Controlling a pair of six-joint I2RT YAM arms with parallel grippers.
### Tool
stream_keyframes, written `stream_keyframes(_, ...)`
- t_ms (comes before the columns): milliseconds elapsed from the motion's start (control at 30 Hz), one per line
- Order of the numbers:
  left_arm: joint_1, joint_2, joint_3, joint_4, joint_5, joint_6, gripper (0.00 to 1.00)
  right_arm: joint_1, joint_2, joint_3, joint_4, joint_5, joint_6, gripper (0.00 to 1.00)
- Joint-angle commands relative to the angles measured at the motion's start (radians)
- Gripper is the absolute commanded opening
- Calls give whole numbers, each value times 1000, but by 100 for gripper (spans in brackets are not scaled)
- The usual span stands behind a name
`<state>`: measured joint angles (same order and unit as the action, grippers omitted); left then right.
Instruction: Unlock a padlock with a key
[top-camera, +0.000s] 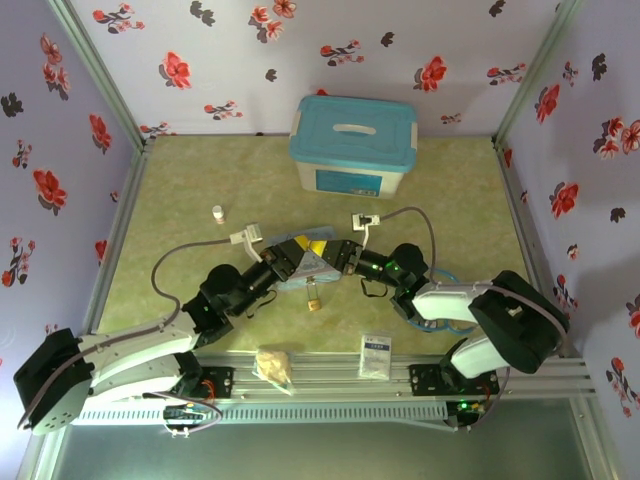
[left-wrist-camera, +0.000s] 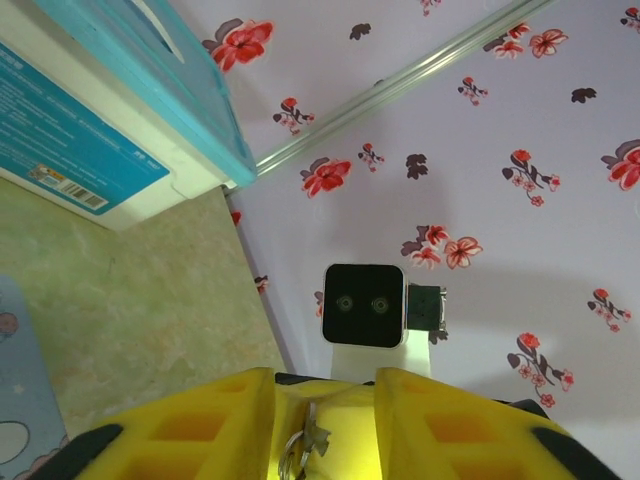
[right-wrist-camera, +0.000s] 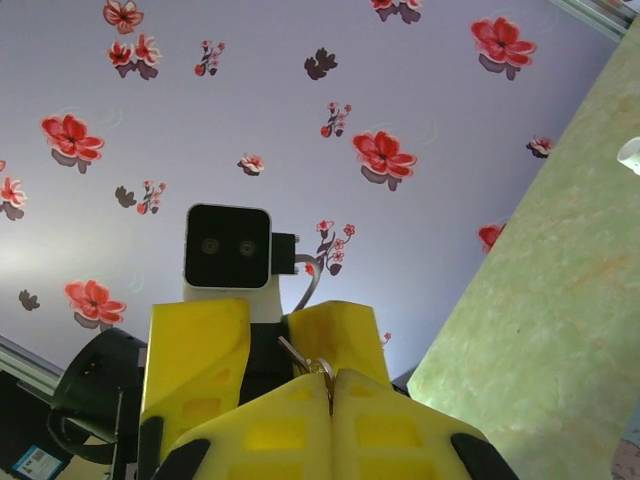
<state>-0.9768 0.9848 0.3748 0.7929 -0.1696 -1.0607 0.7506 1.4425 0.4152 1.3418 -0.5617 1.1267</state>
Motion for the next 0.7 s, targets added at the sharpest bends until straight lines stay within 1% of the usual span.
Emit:
stream_keyframes(0, 6, 3, -5, -22, -38, 22, 28, 3, 3, -1, 43, -10, -9, 0)
stream_keyframes(33, 5, 7, -7, -18, -38, 22, 27, 3, 4, 0, 43, -10, -9, 0)
stream_keyframes(100, 6, 14, -5, -18, -31, 23, 11, 2, 7, 3, 44, -15, -6, 0)
stream_keyframes(167, 6, 18, -5, -17, -27, 21, 0, 3, 13, 4, 42, -19, -4, 0)
stream_keyframes(300, 9, -4, -11, -49, -40, 27, 0, 3, 24, 5, 43, -23, -2, 0)
stream_keyframes(333, 10, -10, -12, -55, -42, 29, 0, 3, 24, 5, 43, -25, -1, 4)
stream_keyframes(367, 10, -14, -10, -61, -42, 32, 0, 2, 22, 9, 44, -29, 3, 23)
stream_keyframes(400, 12, -17, -10, -62, -41, 34, 0, 3, 23, 15, 43, -33, 8, 43)
stream_keyframes(433, 12, -19, -8, -64, -40, 36, 0, 3, 23, 20, 43, -39, 10, 48)
stream_keyframes(567, 11, -23, -2, -66, -38, 31, 0, 3, 24, 34, 43, -49, 15, 50)
stream_keyframes(667, 11, -17, -2, -55, -36, 21, 0, 3, 31, 35, 44, -48, 18, 46)
